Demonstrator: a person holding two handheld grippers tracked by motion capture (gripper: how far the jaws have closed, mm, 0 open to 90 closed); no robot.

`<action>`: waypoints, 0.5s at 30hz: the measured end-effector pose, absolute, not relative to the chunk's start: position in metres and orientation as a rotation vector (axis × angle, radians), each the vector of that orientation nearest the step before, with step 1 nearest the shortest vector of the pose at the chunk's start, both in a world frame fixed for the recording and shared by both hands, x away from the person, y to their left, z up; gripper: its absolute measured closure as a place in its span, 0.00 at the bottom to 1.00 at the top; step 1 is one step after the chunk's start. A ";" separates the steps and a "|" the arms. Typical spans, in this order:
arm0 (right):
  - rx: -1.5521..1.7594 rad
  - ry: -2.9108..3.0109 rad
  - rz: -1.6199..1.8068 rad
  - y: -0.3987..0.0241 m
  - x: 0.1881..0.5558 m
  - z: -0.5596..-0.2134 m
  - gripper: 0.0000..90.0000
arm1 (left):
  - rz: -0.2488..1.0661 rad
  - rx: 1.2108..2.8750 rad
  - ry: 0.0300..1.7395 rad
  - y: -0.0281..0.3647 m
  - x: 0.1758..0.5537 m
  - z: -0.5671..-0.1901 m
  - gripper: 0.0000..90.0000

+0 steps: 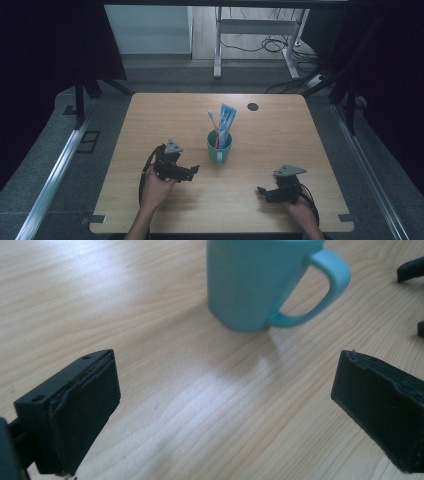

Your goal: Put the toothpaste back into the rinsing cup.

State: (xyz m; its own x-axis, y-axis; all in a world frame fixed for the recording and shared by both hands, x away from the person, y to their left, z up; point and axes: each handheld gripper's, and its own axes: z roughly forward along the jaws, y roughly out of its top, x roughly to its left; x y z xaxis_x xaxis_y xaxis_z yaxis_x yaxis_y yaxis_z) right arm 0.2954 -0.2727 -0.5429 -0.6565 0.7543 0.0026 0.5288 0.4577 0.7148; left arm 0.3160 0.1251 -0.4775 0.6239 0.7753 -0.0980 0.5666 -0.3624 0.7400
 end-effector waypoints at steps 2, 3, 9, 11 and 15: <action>1.092 2.397 1.009 -0.273 0.295 -0.543 0.07 | 0.343 2.070 1.056 0.128 0.313 -0.480 0.00; 1.092 2.397 1.009 -0.273 0.295 -0.543 0.07 | 0.346 2.073 1.057 0.129 0.312 -0.481 0.00; 1.093 2.397 1.009 -0.273 0.295 -0.543 0.07 | 0.355 2.086 1.058 0.132 0.304 -0.488 0.00; 1.093 2.397 1.009 -0.273 0.295 -0.543 0.07 | 0.357 2.091 1.061 0.133 0.301 -0.492 0.00; 1.096 2.398 1.008 -0.273 0.295 -0.543 0.07 | 0.353 2.095 1.072 0.136 0.296 -0.500 0.00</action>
State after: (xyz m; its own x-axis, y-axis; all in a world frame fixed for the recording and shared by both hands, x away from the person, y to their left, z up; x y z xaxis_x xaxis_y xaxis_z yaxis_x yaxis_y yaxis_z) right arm 0.2952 -0.2726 -0.5428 -0.6557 0.7550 0.0040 0.5310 0.4574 0.7133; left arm 0.2957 0.1357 -0.5005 0.6122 0.7860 -0.0861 0.5814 -0.3736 0.7228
